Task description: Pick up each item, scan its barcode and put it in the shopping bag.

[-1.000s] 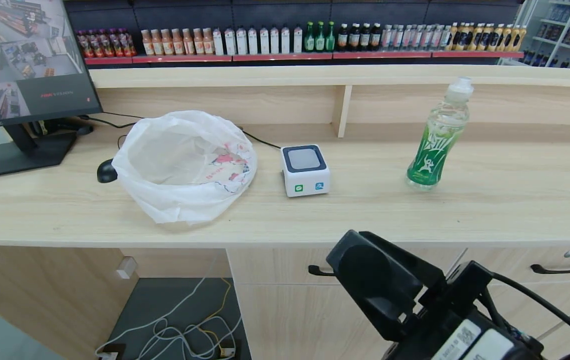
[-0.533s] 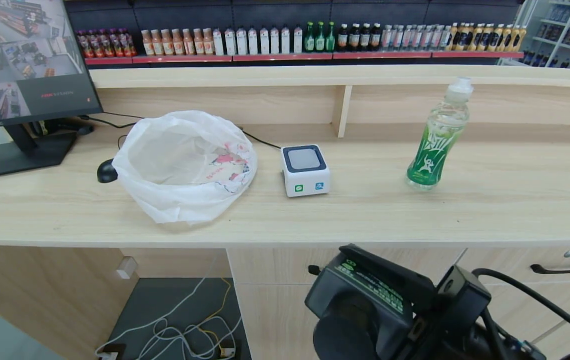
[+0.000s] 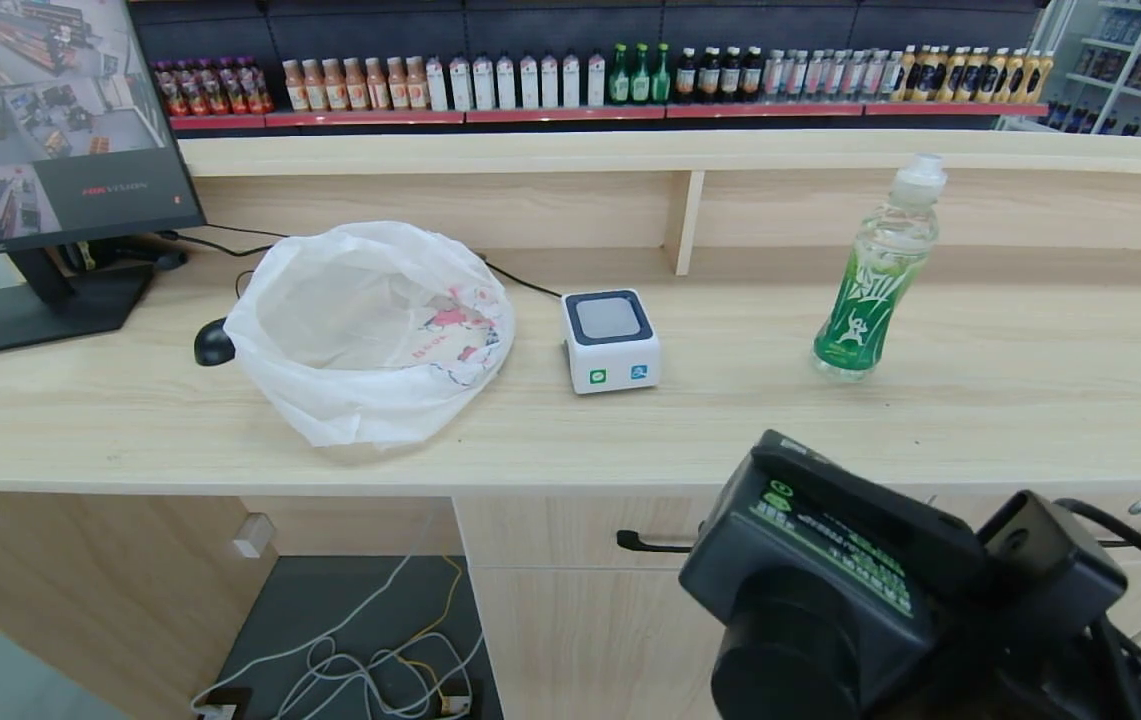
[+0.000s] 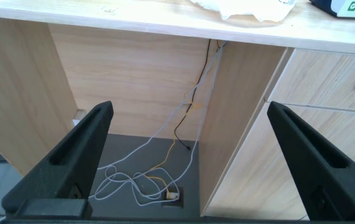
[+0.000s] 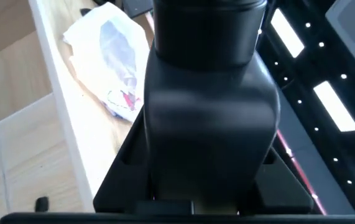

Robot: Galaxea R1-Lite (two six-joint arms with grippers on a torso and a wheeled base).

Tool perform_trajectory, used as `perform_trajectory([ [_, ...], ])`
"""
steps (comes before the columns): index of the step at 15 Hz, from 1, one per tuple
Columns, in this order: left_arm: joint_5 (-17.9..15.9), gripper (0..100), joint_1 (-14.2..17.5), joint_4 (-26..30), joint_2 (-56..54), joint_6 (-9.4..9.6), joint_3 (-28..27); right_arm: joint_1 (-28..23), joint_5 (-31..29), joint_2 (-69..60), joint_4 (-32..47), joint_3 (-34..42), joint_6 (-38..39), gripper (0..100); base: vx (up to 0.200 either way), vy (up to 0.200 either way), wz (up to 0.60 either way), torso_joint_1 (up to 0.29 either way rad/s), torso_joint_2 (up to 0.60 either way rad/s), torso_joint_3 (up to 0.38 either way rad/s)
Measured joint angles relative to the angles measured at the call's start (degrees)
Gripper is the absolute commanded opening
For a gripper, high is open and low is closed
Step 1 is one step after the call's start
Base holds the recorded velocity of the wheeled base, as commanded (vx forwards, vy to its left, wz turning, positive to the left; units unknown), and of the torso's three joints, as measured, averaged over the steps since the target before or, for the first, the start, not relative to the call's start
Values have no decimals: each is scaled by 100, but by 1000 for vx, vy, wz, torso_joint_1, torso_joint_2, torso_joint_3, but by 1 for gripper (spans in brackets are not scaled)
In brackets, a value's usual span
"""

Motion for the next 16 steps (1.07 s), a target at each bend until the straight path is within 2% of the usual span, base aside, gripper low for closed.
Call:
perform_trajectory([
  [3,0,100,0,0,0,2,0,-274,252,-182,624,-499,-249,0,0,0,0,0,0,0],
  [7,0,100,0,0,0,2,0,-60,189,-263,1264,-1012,-788,0,0,0,0,0,0,0],
  [12,0,100,-2,0,0,0,0,445,-544,-243,1310,-978,-1040,0,0,0,0,0,0,0],
  [16,0,100,0,0,0,0,0,1035,-1101,-116,1231,-1168,-1281,0,0,0,0,0,0,0],
])
